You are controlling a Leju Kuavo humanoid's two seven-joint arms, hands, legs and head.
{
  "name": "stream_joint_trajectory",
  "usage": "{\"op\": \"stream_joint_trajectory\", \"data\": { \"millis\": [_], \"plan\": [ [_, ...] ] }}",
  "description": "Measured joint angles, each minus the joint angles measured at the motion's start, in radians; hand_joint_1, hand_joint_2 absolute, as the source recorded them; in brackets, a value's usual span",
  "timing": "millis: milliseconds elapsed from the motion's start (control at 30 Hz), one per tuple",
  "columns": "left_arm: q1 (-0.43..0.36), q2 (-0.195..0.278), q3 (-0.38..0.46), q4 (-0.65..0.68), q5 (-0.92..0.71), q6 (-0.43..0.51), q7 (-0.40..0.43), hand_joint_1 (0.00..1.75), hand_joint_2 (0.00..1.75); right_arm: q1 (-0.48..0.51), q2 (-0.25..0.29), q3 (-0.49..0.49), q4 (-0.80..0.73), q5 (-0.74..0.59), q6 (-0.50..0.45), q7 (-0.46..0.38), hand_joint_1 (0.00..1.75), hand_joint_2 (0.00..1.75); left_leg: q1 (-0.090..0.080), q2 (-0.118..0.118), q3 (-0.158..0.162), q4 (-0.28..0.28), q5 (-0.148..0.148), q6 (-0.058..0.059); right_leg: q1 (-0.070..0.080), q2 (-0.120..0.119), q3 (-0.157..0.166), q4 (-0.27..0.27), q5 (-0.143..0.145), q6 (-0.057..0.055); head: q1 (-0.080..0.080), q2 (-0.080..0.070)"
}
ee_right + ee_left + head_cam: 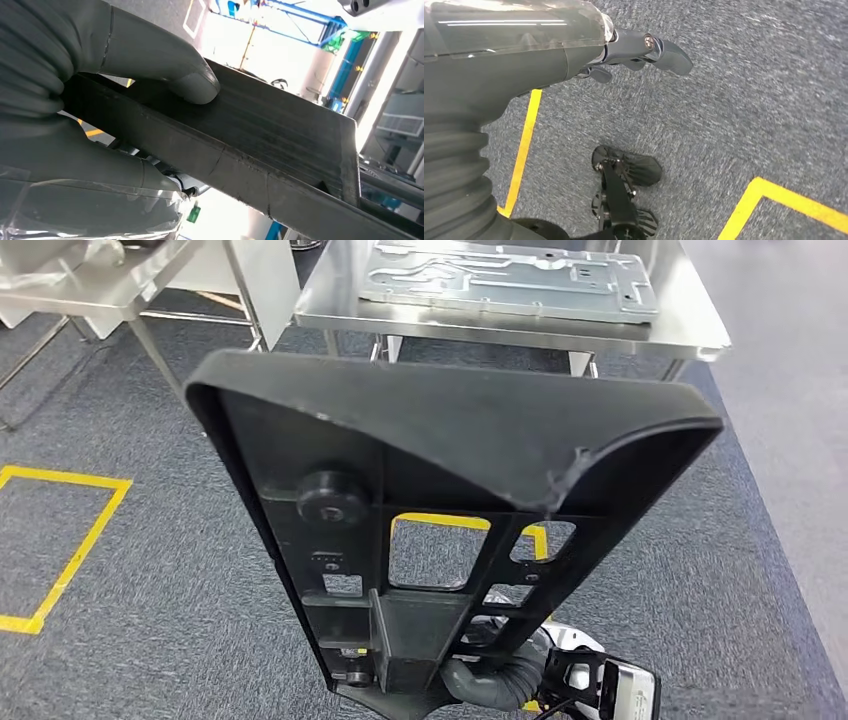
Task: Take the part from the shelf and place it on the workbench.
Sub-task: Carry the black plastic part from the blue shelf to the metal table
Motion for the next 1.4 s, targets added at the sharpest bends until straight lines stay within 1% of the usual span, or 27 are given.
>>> {"op": "stream_joint_trajectory", "data": {
  "millis": [67,133,167,200,267,333,400,433,467,533,600,633,700,733,767,833,867,933,1000,1067,1133,1167,1200,1233,1300,1333,1400],
  "plan": [
    [0.0,0.0,0.001,0.0,0.0,-0.005,0.0,0.0,1.75,0.001,-0.001,0.0,-0.001,0.001,0.0,-0.001,1.75,1.75,0.002,-0.046,-0.038,0.086,-0.048,-0.005,-0.006,0.016,0.009,-0.011,0.005,-0.01,-0.002,0.0],
    [0.004,-0.001,0.002,0.0,0.0,-0.008,0.0,0.0,1.75,0.004,-0.003,0.0,-0.001,0.001,0.0,0.0,1.75,1.75,0.003,-0.068,-0.108,0.218,-0.103,-0.009,-0.006,0.036,0.01,-0.01,0.003,-0.015,-0.004,0.0],
    [0.007,-0.001,0.002,0.0,0.0,-0.009,0.0,0.0,1.75,0.006,-0.004,0.0,-0.001,0.002,0.0,0.0,1.75,1.75,0.004,-0.07,-0.133,0.259,-0.109,-0.012,-0.005,0.048,0.01,-0.009,0.003,-0.016,-0.004,0.0],
    [0.009,-0.001,0.002,0.0,0.0,-0.009,0.0,0.0,1.75,0.007,-0.005,0.0,-0.001,0.002,0.0,0.0,1.75,1.75,0.005,-0.071,-0.142,0.262,-0.094,-0.014,-0.006,0.062,0.011,-0.008,0.001,-0.015,-0.003,0.0],
    [0.009,-0.001,0.002,0.0,-0.001,-0.011,0.001,0.0,1.75,0.009,-0.008,0.0,-0.001,0.002,-0.001,0.0,1.75,1.75,0.01,-0.082,-0.106,0.163,-0.018,-0.017,-0.008,0.087,0.013,-0.001,-0.004,-0.009,-0.004,0.0],
    [0.008,-0.001,0.002,0.0,-0.002,-0.012,0.001,0.0,1.75,0.01,-0.01,0.0,-0.001,0.002,-0.004,-0.001,1.75,1.75,0.015,-0.118,-0.059,0.046,0.032,-0.014,-0.007,0.109,0.008,0.015,-0.013,0.002,-0.003,0.0],
    [0.008,-0.002,0.002,0.0,-0.002,-0.013,0.003,0.0,1.75,0.013,-0.014,0.0,-0.001,0.002,-0.009,-0.001,1.75,1.75,0.014,-0.135,-0.044,0.01,0.034,-0.003,-0.007,0.127,-0.002,0.024,-0.016,0.013,-0.003,0.0],
    [0.007,-0.002,0.002,0.0,-0.003,-0.015,0.003,0.0,1.75,0.015,-0.016,0.0,-0.001,0.003,-0.012,-0.001,1.75,1.75,0.014,-0.127,-0.044,0.009,0.035,0.004,-0.009,0.135,-0.005,0.023,-0.015,0.019,-0.003,0.0],
    [0.006,-0.002,0.002,0.0,-0.004,-0.017,0.003,0.0,1.75,0.018,-0.019,0.0,-0.001,0.004,-0.016,-0.002,1.75,1.75,0.013,-0.118,-0.041,0.005,0.037,0.011,-0.011,0.133,-0.006,0.024,-0.016,0.024,-0.003,0.0],
    [0.004,-0.004,0.002,0.0,-0.007,-0.023,0.003,0.0,1.75,0.02,-0.024,0.0,-0.003,0.011,-0.027,-0.006,1.75,1.75,0.015,-0.102,-0.035,-0.004,0.041,0.025,-0.011,0.094,-0.024,0.064,-0.041,0.035,0.0,0.0],
    [0.006,-0.004,0.002,0.0,-0.009,-0.027,0.003,0.0,1.75,0.021,-0.027,0.0,-0.005,0.023,-0.042,-0.01,1.75,1.75,0.014,-0.086,-0.032,-0.007,0.039,0.033,-0.012,0.044,-0.08,0.176,-0.096,0.043,0.003,0.0],
    [0.008,-0.004,0.002,0.0,-0.01,-0.028,0.003,0.0,1.75,0.023,-0.028,0.0,-0.005,0.029,-0.049,-0.012,1.75,1.75,0.013,-0.079,-0.032,-0.007,0.038,0.034,-0.015,0.033,-0.114,0.238,-0.12,0.047,0.003,0.0],
    [0.009,-0.004,0.002,0.0,-0.01,-0.03,0.004,0.0,1.75,0.027,-0.032,0.0,-0.005,0.038,-0.054,-0.013,1.75,1.75,0.012,-0.067,-0.03,-0.006,0.035,0.033,-0.019,0.026,-0.143,0.287,-0.12,0.05,0.003,0.0],
    [0.009,-0.005,0.002,0.0,-0.01,-0.031,0.004,0.0,1.75,0.029,-0.034,0.0,-0.006,0.04,-0.055,-0.013,1.75,1.75,0.012,-0.064,-0.027,-0.006,0.033,0.031,-0.021,0.024,-0.127,0.254,-0.093,0.05,0.003,0.0],
    [0.009,-0.005,0.002,0.0,-0.01,-0.032,0.004,0.0,1.75,0.029,-0.036,0.0,-0.006,0.042,-0.056,-0.014,1.75,1.75,0.012,-0.062,-0.023,-0.006,0.03,0.028,-0.022,0.022,-0.095,0.191,-0.057,0.048,0.003,0.0],
    [0.007,-0.005,0.002,0.0,-0.012,-0.039,0.006,0.0,1.75,0.03,-0.038,0.0,-0.007,0.045,-0.063,-0.017,1.75,1.75,0.011,-0.059,-0.016,-0.007,0.024,0.021,-0.018,0.014,-0.03,0.065,-0.013,0.041,0.003,0.0],
    [0.006,-0.005,0.002,0.0,-0.013,-0.042,0.007,0.0,1.75,0.032,-0.04,0.0,-0.008,0.048,-0.069,-0.019,1.75,1.75,0.01,-0.058,-0.014,-0.008,0.022,0.015,-0.015,0.011,-0.013,0.033,-0.008,0.035,0.003,0.0],
    [0.005,-0.005,0.002,0.0,-0.015,-0.045,0.01,0.0,1.75,0.038,-0.042,0.0,-0.009,0.056,-0.08,-0.02,1.75,1.75,0.008,-0.056,-0.01,-0.013,0.019,0.002,-0.007,0.015,-0.008,0.019,-0.012,0.024,0.003,0.0],
    [0.005,-0.005,0.002,0.0,-0.016,-0.046,0.012,0.0,1.75,0.043,-0.043,0.0,-0.011,0.063,-0.087,-0.02,1.75,1.75,0.009,-0.055,-0.009,0.001,0.011,-0.011,-0.011,0.02,0.0,0.011,-0.012,0.011,0.002,0.0],
    [0.005,-0.005,0.002,0.001,-0.017,-0.048,0.014,0.0,1.75,0.046,-0.044,0.0,-0.013,0.065,-0.09,-0.021,1.75,1.75,0.01,-0.062,-0.038,0.077,-0.026,-0.016,-0.014,0.022,0.013,0.002,-0.013,-0.004,0.0,0.0],
    [0.006,-0.005,0.002,0.001,-0.018,-0.051,0.015,0.0,1.75,0.049,-0.045,0.0,-0.014,0.066,-0.092,-0.022,1.75,1.75,0.009,-0.069,-0.105,0.206,-0.082,-0.015,-0.007,0.024,0.021,0.002,-0.02,-0.014,-0.002,0.0],
    [0.008,-0.004,0.002,0.0,-0.018,-0.053,0.015,0.0,1.75,0.052,-0.045,0.0,-0.015,0.067,-0.094,-0.022,1.75,1.75,0.008,-0.07,-0.138,0.257,-0.095,-0.014,-0.004,0.026,0.025,0.003,-0.023,-0.017,-0.002,0.0],
    [0.01,-0.004,0.002,0.0,-0.018,-0.055,0.016,0.0,1.75,0.056,-0.046,0.0,-0.015,0.069,-0.096,-0.022,1.75,1.75,0.008,-0.07,-0.157,0.278,-0.088,-0.013,-0.001,0.029,0.03,0.004,-0.027,-0.019,-0.002,0.0],
    [0.012,-0.004,0.002,0.001,-0.017,-0.057,0.016,0.0,1.75,0.058,-0.046,0.0,-0.015,0.071,-0.098,-0.022,1.75,1.75,0.007,-0.07,-0.159,0.26,-0.06,-0.01,0.002,0.032,0.036,0.005,-0.032,-0.019,-0.002,0.0],
    [0.013,-0.004,0.002,0.001,-0.017,-0.061,0.017,0.0,1.75,0.06,-0.046,0.0,-0.015,0.074,-0.103,-0.022,1.75,1.75,0.005,-0.072,-0.117,0.136,0.023,-0.001,0.004,0.037,0.049,0.008,-0.044,-0.018,-0.001,0.0],
    [0.013,-0.004,0.002,0.0,-0.017,-0.061,0.018,0.0,1.75,0.061,-0.046,0.0,-0.015,0.075,-0.105,-0.022,1.75,1.75,0.003,-0.074,-0.091,0.073,0.049,0.005,0.006,0.039,0.053,0.011,-0.051,-0.014,-0.001,0.0],
    [0.013,-0.003,0.002,0.0,-0.017,-0.062,0.018,0.0,1.75,0.061,-0.046,0.0,-0.015,0.075,-0.106,-0.022,1.75,1.75,-0.003,-0.077,-0.066,0.012,0.061,0.015,0.007,0.041,0.053,0.013,-0.058,-0.005,-0.001,0.0]
  ]
}}
